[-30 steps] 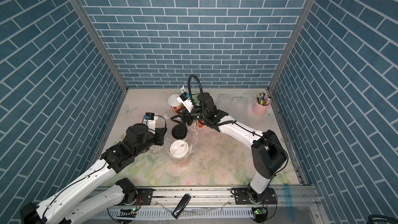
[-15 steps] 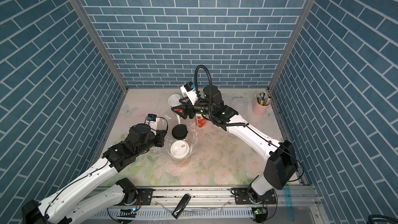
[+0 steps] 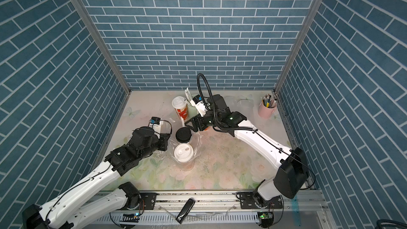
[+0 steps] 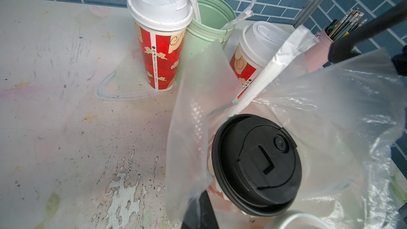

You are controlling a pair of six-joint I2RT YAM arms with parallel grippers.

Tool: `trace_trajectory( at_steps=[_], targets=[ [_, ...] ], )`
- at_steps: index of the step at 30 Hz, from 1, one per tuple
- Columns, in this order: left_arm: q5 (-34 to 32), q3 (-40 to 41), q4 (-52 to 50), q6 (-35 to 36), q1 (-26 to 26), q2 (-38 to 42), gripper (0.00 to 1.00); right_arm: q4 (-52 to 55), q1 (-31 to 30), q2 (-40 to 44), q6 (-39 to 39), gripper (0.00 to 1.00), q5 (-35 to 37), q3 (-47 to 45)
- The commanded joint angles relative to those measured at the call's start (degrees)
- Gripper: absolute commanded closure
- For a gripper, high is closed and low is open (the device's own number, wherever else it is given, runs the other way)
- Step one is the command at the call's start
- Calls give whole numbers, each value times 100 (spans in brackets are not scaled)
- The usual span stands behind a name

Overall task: Pack milk tea into plastic carrier bags
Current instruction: Place the straw in the plastic carrier bag, then pick up the plastic carrier bag from the center of the board.

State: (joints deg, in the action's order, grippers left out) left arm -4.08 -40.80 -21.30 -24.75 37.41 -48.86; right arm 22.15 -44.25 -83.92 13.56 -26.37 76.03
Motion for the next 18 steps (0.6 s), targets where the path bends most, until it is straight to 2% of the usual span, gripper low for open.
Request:
trace_trajectory(
  at_steps=[1, 8, 11, 14, 18],
  targets=[
    [-170, -78, -84, 103, -14, 48, 100, 724, -38, 309, 17, 20, -91, 76],
    [-206, -113, -76, 138, -14, 87, 100, 1190, -162, 249, 103, 20, -685, 63],
    [-216, -139, -91, 162, -13, 92, 100, 1428, -194, 132, 112, 24, -762, 60],
    [-238, -174, -153, 170, -13, 96, 100, 1545, -221, 104, 107, 38, -807, 76],
    [-385, -246, -247, 174, -14, 142, 100, 1694, -231, 113, 11, 76, -865, 215]
  ],
)
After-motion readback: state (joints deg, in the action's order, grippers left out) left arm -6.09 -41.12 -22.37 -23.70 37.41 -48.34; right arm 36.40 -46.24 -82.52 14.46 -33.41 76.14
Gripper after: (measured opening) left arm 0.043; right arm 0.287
